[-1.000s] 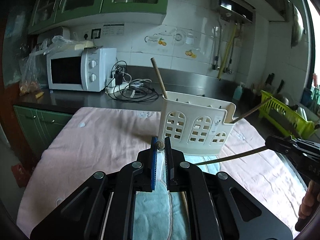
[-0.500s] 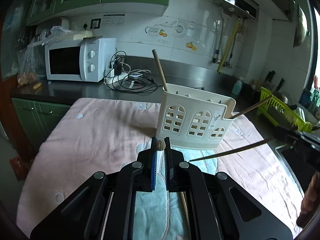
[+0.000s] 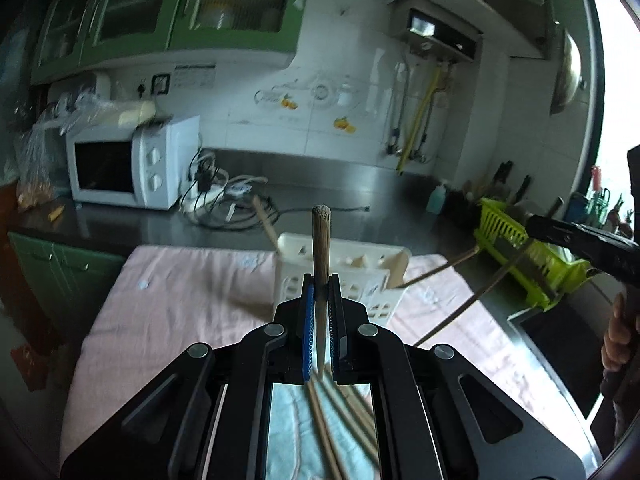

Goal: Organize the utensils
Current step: 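Lower the left gripper's chopstick into the white holder and open while the right does the same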

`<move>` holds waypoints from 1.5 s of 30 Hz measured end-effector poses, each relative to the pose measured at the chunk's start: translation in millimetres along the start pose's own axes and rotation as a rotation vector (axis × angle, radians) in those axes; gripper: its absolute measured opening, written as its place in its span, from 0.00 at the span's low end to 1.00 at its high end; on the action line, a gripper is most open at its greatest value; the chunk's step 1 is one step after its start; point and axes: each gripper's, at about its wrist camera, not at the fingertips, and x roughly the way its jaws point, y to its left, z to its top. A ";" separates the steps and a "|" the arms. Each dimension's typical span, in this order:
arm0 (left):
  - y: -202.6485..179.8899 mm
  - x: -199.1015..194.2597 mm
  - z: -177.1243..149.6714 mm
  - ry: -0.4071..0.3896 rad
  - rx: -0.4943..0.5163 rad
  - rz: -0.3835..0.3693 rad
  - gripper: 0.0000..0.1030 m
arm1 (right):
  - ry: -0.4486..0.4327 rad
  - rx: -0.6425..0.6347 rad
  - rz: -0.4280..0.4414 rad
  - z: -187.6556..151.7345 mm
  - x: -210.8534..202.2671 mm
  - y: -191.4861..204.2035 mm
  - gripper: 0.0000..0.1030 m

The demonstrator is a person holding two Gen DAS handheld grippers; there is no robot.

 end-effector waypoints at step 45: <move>2.3 76.5 80.9 -0.057 -0.006 0.106 0.37 | -0.045 0.043 -0.104 29.4 49.0 -55.1 0.31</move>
